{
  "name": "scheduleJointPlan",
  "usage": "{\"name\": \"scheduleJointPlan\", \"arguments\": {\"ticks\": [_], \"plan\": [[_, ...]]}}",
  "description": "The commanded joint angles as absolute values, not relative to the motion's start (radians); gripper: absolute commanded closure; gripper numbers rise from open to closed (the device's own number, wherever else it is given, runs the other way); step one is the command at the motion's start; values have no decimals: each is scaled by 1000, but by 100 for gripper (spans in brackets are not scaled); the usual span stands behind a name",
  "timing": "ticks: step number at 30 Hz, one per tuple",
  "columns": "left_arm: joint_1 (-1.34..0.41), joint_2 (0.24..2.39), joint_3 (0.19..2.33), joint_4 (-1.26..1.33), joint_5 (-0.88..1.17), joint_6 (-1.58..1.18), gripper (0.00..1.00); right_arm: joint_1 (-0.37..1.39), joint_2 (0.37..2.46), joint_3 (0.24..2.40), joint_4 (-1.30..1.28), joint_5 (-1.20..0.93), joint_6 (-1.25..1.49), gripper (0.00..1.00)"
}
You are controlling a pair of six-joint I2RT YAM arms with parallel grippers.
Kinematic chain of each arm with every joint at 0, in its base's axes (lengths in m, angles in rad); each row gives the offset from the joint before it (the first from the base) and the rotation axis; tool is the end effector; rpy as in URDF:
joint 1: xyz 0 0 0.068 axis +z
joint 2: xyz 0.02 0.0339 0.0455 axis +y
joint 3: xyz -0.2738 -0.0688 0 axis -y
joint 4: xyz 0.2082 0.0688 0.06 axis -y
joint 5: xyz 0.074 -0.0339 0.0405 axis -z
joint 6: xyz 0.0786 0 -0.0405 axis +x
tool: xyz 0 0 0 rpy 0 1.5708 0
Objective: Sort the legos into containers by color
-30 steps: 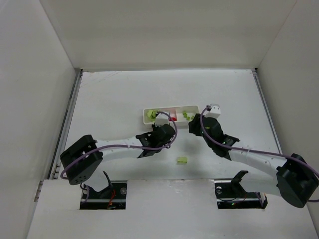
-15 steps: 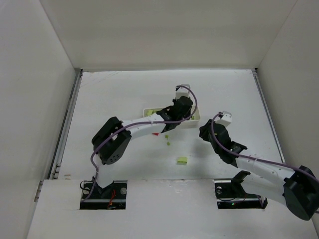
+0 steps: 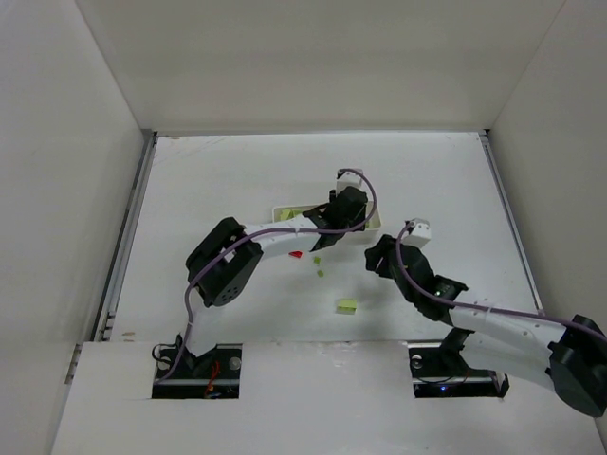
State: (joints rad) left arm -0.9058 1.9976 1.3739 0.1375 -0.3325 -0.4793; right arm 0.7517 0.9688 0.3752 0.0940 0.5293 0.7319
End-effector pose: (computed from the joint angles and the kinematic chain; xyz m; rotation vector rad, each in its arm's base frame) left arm 0.3093 -0.3528 0.2206 0.2323 2.0563 -0.5262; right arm 0.1700 0.1046 0.2045 0.3010 1.9973 0.4011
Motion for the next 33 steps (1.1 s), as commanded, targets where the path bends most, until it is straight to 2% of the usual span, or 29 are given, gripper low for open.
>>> {"name": "scheduleJointPlan", "arguments": {"ticks": [1,3,8,13,18,22,25,29,30,33], "plan": [[-900,1869,1344,172,-334,-466,59,856,966,405,66,529,710,39],[-891,1809,1290,187,-336,-463,59,942,994,442,19,529,684,37],[-860,1646,1105,199,-342,-494,60,1102,1055,531,-194,546,719,19],[-848,1485,916,210,-386,-514,60,1189,1120,560,-284,525,773,2],[-834,1336,779,212,-428,-532,59,1200,1216,581,-279,480,802,0],[-834,1298,739,201,-430,-548,59,1200,1262,597,-249,477,818,0],[-840,1282,701,209,-439,-552,59,1202,1295,609,-210,460,815,8],[-831,1247,654,199,-442,-575,58,1202,1347,617,-206,479,825,28],[-823,1224,631,199,-446,-578,57,1202,1357,617,-203,476,828,37],[-811,1178,588,199,-462,-584,57,1202,1371,623,-210,486,821,51]]}}
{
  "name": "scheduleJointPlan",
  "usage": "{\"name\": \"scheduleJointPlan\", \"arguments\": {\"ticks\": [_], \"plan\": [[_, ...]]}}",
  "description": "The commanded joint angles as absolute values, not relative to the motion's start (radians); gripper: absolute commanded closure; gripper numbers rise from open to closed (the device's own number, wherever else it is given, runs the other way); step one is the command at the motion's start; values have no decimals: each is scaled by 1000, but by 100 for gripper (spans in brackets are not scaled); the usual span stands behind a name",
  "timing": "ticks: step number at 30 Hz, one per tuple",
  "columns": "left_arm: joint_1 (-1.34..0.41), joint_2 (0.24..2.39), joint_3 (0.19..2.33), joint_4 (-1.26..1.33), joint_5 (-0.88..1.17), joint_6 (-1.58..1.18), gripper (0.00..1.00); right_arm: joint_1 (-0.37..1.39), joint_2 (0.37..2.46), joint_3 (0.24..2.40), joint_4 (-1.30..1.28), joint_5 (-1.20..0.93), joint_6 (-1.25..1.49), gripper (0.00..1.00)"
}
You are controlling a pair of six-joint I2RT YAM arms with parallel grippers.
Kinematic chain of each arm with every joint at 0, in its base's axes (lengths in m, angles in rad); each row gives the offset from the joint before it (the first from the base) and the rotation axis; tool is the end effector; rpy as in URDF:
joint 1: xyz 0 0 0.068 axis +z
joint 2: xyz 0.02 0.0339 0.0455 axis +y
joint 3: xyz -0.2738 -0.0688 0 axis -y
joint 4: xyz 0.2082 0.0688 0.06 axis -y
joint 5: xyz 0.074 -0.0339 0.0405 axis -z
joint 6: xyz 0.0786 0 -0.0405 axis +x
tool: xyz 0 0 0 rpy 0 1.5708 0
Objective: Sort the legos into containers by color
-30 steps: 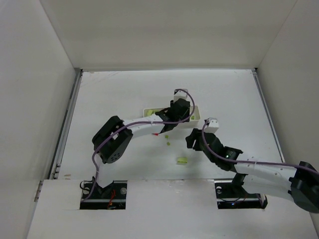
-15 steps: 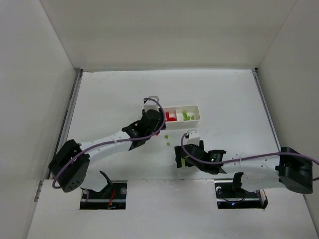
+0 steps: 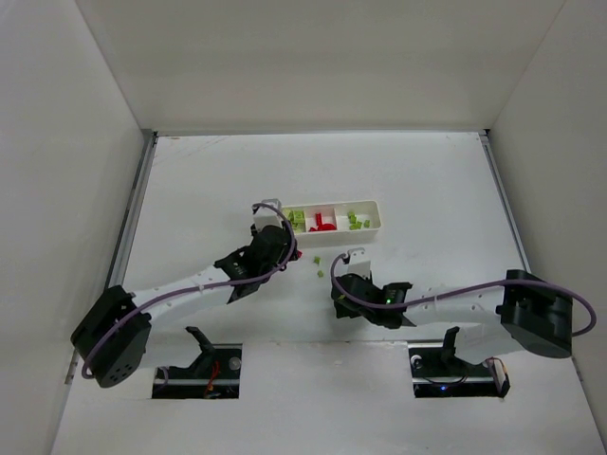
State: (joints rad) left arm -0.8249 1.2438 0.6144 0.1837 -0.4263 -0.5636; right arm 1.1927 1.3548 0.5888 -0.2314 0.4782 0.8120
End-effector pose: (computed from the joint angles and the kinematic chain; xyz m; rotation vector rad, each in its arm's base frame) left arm 0.2051 -0.1741 0.2360 -0.0100 2.0048 -0.4709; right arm 0.1189 0.2013 0.1591 -0.2878 2.4155 0.2844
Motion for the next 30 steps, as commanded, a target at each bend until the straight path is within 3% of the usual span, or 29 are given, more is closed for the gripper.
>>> {"name": "scheduleJointPlan", "arguments": {"ticks": [1,10,15,22,30], "plan": [[-806,1163,575,195,-466,-584,57,1202,1370,627,-218,489,819,54],[-769,1048,463,184,-541,-632,53,1081,1319,787,-137,517,649,55],[-726,945,368,179,-549,-687,52,986,1451,952,33,430,535,55],[-706,845,285,166,-519,-729,52,930,1724,1216,86,367,479,54],[-696,808,258,156,-485,-735,51,932,1865,1318,83,367,460,50]]}}
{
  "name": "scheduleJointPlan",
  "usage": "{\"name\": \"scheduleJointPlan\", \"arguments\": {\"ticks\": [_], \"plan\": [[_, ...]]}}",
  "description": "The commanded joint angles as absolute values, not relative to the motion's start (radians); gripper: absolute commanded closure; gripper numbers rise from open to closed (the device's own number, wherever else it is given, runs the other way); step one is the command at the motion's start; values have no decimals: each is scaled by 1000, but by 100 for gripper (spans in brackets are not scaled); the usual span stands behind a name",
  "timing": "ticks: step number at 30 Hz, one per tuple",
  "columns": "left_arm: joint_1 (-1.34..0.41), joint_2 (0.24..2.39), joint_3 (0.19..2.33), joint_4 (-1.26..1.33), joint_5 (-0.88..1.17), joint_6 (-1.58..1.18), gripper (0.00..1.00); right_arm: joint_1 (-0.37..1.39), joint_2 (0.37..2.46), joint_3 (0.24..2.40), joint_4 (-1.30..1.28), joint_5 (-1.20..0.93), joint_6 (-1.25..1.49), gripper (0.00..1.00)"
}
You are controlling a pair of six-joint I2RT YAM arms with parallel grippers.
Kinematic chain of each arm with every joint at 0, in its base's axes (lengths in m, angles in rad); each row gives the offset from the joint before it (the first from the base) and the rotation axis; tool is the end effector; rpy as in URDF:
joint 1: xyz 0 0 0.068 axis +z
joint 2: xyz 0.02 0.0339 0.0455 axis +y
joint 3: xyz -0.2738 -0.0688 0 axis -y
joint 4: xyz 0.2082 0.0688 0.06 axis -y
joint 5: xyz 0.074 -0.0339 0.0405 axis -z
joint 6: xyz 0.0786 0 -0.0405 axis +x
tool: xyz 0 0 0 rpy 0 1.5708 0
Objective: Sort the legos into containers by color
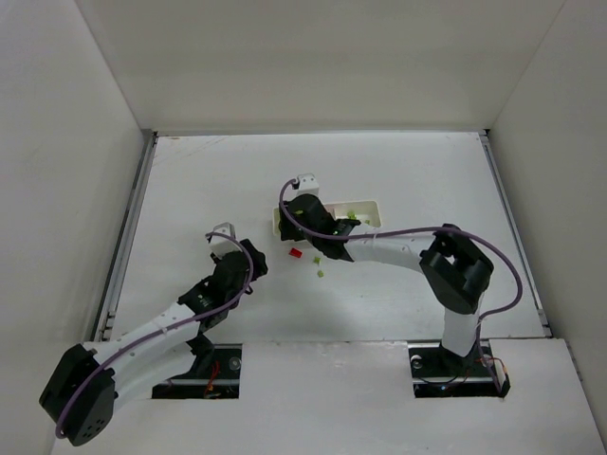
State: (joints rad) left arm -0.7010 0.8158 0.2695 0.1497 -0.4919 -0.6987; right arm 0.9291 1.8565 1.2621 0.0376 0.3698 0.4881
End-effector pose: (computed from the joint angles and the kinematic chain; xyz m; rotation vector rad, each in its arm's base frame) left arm 0.1566 -0.0836 0.2007 -0.3182 1.9186 -0.4537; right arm 0.2791 0.3261 0.2315 -0.2474 2.1055 0.4627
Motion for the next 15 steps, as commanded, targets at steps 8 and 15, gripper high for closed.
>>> {"name": "scheduleJointPlan", "arguments": {"ticks": [8,15], "plan": [[-723,838,252,167,-466,-752,51,933,1907,1338,95,396,430,48],[-745,851,259,172,-476,-767,51,933,1930,1339,97,426,387,34]]}}
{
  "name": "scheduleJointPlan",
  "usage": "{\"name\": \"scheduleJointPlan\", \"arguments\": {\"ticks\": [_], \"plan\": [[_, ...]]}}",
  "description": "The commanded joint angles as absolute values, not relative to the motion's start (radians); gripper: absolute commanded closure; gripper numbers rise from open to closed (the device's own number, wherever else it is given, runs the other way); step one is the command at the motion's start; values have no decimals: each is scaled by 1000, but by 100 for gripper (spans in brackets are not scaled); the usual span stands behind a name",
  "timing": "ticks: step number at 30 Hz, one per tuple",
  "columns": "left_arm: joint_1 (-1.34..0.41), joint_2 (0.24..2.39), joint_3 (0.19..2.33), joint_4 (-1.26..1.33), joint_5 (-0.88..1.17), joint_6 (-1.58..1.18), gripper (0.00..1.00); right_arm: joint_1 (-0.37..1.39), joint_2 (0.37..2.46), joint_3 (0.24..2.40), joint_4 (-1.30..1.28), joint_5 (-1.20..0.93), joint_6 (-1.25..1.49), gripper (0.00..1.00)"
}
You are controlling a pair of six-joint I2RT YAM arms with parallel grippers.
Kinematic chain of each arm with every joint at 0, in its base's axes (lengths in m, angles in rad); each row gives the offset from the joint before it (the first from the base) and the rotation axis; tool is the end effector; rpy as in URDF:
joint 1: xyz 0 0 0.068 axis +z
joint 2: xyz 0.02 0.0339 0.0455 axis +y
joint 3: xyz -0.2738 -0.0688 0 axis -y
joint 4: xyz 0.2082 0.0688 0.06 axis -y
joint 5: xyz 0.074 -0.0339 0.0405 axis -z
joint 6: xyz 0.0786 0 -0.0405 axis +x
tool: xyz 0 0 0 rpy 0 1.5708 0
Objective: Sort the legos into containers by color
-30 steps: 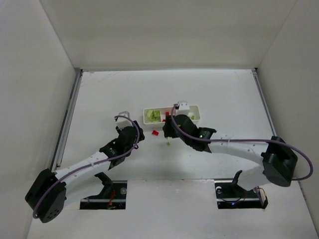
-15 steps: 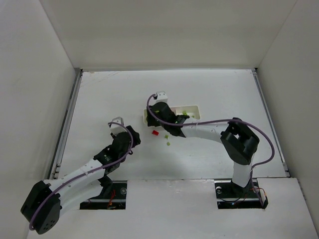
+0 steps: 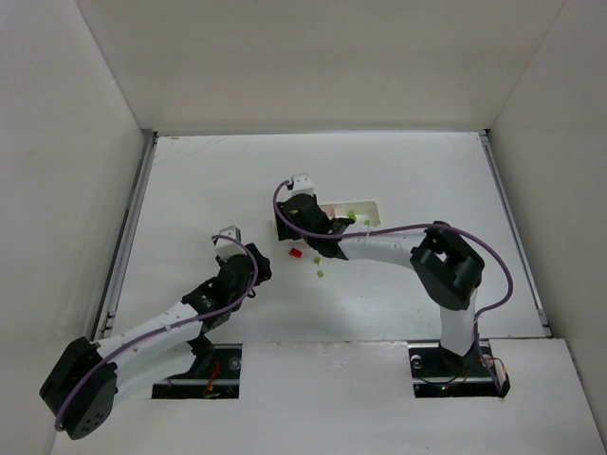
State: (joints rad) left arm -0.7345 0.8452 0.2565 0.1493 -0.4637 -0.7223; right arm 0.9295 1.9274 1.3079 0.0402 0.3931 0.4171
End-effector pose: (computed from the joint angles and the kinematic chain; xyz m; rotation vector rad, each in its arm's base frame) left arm 0.1537 -0.0914 0.1912 -0.2835 1.9730 -0.4858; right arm 0.2889 0.3367 0.2178 -0.3152 2.1010 0.3835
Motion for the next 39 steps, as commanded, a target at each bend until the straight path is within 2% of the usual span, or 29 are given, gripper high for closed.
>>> {"name": "scheduleJointPlan", "arguments": {"ticks": [1,6,11,17,19,21,22,24,26,29,33,39], "plan": [[-746,859,268,169,-476,-765,51,933,1931,1339,97,425,384,30],[-777,911,299,186,-489,-767,51,933,1902,1315,109,420,383,23],[-821,991,344,215,-520,-753,51,933,1815,1281,104,422,380,22],[-854,1150,440,271,-528,-707,50,924,1635,1145,112,426,419,22],[-855,1212,466,304,-531,-687,50,917,1583,1083,115,439,434,30],[-852,1268,494,324,-531,-670,50,910,1519,1004,117,456,466,52],[-849,1294,509,327,-526,-666,50,906,1490,967,123,457,478,59],[-852,1337,535,331,-520,-652,50,898,1438,893,143,456,488,63],[-855,1379,557,347,-514,-634,50,889,1387,823,170,456,491,61],[-851,1431,590,351,-483,-623,50,880,1338,756,189,450,503,50],[-843,1509,632,353,-465,-606,50,869,1313,713,213,436,505,42],[-843,1592,672,353,-482,-592,52,861,1284,695,232,417,492,37]]}}
